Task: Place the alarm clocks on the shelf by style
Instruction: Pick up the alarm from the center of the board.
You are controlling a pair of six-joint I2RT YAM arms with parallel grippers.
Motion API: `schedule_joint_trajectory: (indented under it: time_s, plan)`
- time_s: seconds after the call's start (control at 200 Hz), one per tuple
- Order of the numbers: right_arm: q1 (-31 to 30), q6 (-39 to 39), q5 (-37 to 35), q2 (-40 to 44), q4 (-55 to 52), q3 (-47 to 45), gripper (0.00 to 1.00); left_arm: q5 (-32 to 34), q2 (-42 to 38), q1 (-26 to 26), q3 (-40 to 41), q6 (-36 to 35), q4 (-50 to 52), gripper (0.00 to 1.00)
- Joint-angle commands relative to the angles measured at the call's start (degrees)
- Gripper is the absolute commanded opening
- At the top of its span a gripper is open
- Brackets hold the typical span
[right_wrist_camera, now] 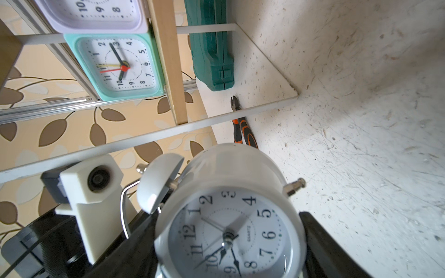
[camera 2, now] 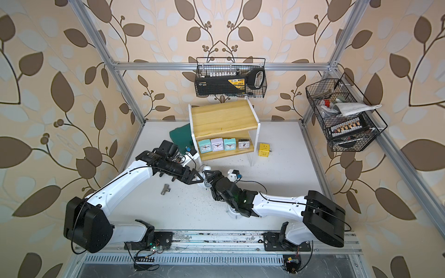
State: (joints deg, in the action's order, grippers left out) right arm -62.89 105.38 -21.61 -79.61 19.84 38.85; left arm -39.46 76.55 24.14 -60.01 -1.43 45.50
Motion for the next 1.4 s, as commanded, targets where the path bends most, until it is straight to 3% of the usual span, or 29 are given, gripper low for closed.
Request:
schedule_joint_trajectory:
  time_s: [0.0,0.475,0.99,1.19,1.395]
  plan:
    - [-0.67,-0.71,-1.09,-0.10,5.21,2.22,0.60,-0.07,0.78,0.84,-0.80,-0.72,-1.81,0.86]
    - [-1.39,-1.63,-0.11,-2.26,7.04,4.12,0.61,-0.97,1.14,1.66,-0.64,-1.55,-1.46,0.83]
    - [-1.69,-4.49,-2.35,0.23,6.73,1.61,0.71,3.44,-2.51,1.68,-1.64,-3.91,0.27,0.42]
    - [-1.62,-10.18,-1.56,1.10,6.07,1.49,0.83,4.57,-5.04,1.61,-3.30,-6.38,2.32,0.27]
    - [-0.42,-19.49,1.42,4.21,6.39,-1.27,0.94,6.03,-7.06,1.61,-5.59,-9.38,4.97,0.22]
